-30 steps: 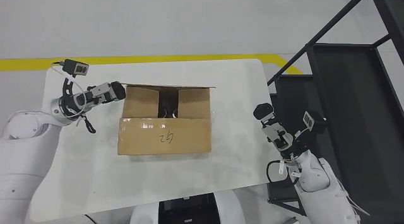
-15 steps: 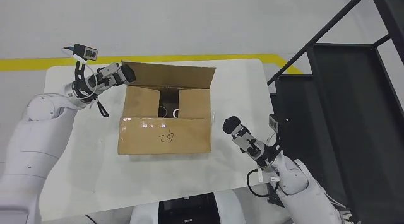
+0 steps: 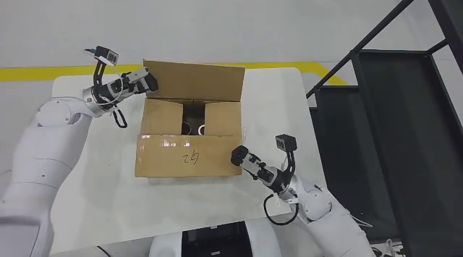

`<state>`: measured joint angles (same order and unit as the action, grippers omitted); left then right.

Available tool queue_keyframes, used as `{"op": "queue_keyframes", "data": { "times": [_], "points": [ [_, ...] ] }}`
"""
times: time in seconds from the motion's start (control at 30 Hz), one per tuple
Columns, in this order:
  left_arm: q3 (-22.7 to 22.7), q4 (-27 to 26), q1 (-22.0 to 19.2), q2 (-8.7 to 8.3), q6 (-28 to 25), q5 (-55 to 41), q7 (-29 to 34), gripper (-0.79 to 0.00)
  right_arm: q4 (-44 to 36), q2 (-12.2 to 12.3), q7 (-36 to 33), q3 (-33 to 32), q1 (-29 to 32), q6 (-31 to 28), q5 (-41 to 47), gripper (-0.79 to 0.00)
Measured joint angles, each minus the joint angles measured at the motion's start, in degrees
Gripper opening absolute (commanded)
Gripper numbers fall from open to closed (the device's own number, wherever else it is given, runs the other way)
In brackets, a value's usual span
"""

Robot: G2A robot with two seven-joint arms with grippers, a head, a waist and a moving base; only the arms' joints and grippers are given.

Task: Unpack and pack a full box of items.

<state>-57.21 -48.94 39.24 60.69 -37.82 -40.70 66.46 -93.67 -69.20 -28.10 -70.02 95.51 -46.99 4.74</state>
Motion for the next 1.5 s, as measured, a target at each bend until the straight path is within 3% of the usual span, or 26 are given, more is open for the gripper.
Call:
{"op": "queue_keyframes", "data": {
  "times": [0.23, 0.77, 1.07, 1.5],
  "points": [
    [2.65, 5.53, -3.39, 1.62, -0.16, 1.13, -0.15, 0.000, -0.24, 0.22, -0.03, 0.42, 0.13, 0.11, -2.03, 0.000],
    [9.56, 18.01, -8.54, 5.22, -5.90, 9.90, -5.89, 0.000, -1.68, 1.12, -0.05, -0.12, 2.10, -0.54, -4.34, 0.000],
    [11.07, 22.10, -10.15, 5.89, -7.23, 11.56, -7.22, 0.000, -1.74, 1.40, -0.11, 0.75, 1.76, -0.79, -3.88, 0.000],
    [11.90, 24.08, -10.20, 5.35, -5.15, 11.45, -5.13, 0.000, -0.92, 1.74, 0.84, 1.20, 0.86, -0.77, -3.96, 0.000]
  ]
}}
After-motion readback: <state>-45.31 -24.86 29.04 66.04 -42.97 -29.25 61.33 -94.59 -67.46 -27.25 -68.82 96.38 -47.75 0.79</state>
